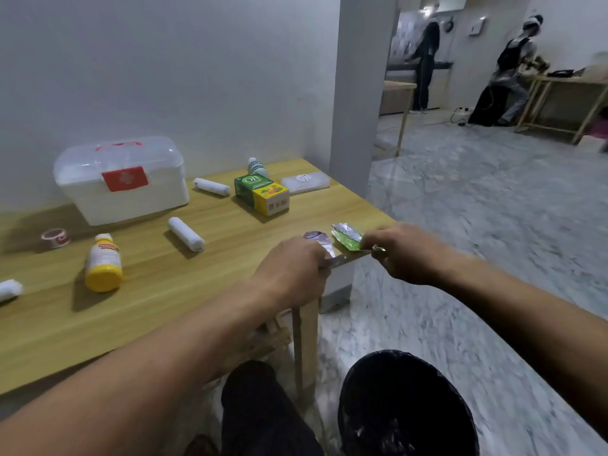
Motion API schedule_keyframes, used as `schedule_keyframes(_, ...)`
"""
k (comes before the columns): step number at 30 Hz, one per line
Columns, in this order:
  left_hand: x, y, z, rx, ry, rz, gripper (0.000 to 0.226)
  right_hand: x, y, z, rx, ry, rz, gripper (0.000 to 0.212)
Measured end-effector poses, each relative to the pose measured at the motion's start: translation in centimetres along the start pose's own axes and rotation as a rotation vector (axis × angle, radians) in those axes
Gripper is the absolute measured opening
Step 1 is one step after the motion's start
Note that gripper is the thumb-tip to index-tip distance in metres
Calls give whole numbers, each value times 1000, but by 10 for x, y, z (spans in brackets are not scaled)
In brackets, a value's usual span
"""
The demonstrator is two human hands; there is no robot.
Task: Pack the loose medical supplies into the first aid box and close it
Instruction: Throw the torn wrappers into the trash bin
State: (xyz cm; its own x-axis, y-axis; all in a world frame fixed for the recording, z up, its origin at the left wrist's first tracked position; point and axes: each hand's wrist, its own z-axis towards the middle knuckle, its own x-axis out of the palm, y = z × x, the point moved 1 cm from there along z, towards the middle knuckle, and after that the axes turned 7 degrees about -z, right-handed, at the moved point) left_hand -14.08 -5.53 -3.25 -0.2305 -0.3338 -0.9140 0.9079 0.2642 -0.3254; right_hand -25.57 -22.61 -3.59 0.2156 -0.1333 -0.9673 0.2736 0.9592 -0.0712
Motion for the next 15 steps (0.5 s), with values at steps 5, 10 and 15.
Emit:
schedule_keyframes(5, 19, -40, 21, 154, -59, -199, 20, -13, -29, -41, 153, -79, 125, 6)
schedule_keyframes(10, 51, -77, 36, 155, -84, -212, 27, 5, -56, -82, 445, 79, 88, 21)
schedule_keyframes(15, 103, -82, 48, -23, 75, -285, 33, 54, -79, -112, 614, 242, 170, 24)
